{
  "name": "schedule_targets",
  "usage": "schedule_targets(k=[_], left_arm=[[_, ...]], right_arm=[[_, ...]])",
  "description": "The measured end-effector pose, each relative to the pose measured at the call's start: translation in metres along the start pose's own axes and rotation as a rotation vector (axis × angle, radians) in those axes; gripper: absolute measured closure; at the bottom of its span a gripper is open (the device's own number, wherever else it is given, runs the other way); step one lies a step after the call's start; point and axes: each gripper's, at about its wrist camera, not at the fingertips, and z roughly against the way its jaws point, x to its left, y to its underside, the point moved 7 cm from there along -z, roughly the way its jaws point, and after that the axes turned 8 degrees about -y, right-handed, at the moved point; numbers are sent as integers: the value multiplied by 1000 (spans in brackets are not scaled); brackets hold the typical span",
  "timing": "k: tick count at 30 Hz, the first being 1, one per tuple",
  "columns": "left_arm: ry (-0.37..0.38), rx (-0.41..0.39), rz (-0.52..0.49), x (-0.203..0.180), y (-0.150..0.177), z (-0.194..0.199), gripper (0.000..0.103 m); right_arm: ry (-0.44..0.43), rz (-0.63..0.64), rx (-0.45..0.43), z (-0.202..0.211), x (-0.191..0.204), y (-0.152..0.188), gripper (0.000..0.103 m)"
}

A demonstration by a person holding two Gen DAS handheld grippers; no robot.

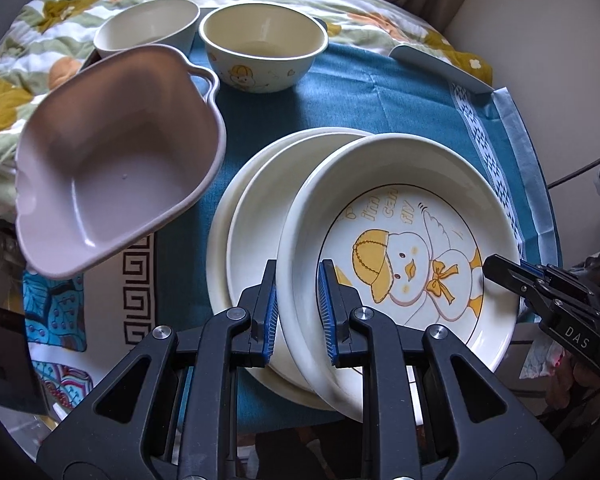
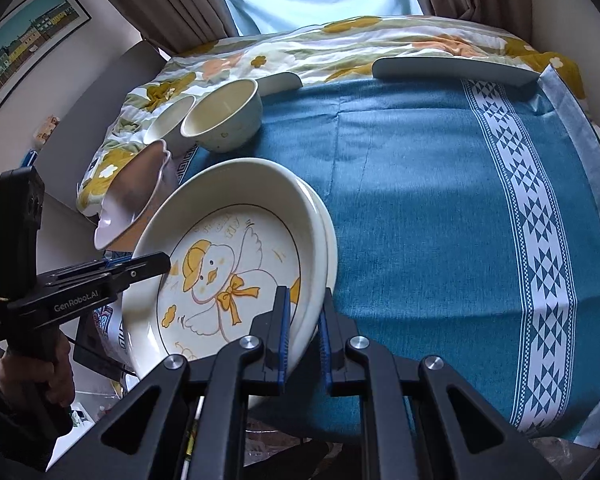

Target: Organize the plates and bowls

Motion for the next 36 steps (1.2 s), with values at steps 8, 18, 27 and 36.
schedule_targets(k=[8,18,27,36], left_arm=[[-24,22,4,2,-1,-15,85],[-217,-27,-143,-11,-5,-15,85],[-407,-84,-285,-19,-7,-14,84],[-508,-117,-346,-23,-6,-13,84]], right_arm=[[10,10,12,-11,-2,-2,91],[15,35,17,-10,1,-9,91],[1,39,33,-16,2,-10,91],[19,78,26,-19,5,-13,91]])
